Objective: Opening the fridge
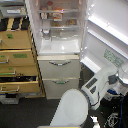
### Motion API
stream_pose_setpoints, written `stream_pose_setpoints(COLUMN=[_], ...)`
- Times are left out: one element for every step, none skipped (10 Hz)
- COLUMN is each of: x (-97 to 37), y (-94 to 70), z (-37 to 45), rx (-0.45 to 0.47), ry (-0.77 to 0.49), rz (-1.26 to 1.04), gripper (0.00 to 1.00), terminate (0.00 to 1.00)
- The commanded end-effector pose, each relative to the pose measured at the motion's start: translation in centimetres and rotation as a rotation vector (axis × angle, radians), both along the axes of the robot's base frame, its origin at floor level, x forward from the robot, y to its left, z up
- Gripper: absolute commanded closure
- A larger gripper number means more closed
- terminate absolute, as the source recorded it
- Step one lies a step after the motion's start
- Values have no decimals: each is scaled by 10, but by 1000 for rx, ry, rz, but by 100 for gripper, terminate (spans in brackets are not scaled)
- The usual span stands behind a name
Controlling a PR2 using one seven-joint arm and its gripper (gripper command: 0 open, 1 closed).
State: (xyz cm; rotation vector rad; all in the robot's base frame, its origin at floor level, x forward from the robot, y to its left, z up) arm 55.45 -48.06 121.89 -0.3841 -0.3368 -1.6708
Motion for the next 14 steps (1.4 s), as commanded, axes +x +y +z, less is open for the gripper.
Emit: stream_pose_setpoints(x=[4, 42, 64, 84, 91, 95, 90, 75, 70, 53, 26, 12, 1, -20], y=[171, 269, 331, 424, 491, 589, 644, 738, 764, 804, 874, 913, 946, 988], z=[-106, -133, -150, -177, -195, -213, -223, -244, -251, -265, -300, -316, -322, -330], rx=[-52, -32, -18, 8, 31, 59, 68, 100, 111, 131, 183, 198, 192, 186], ry=[57, 84, 102, 122, 136, 153, 171, 180, 181, 188, 247, 276, 290, 270], rz=[-100, 29, 129, 279, 381, 520, 605, 766, 811, 846, 893, 941, 993, 1054], gripper=[0, 0, 0, 0, 0, 0, 0, 0, 0, 0, 0, 0, 0, 0], terminate=[0, 0, 0, 0, 0, 0, 0, 0, 0, 0, 0, 0, 0, 100])
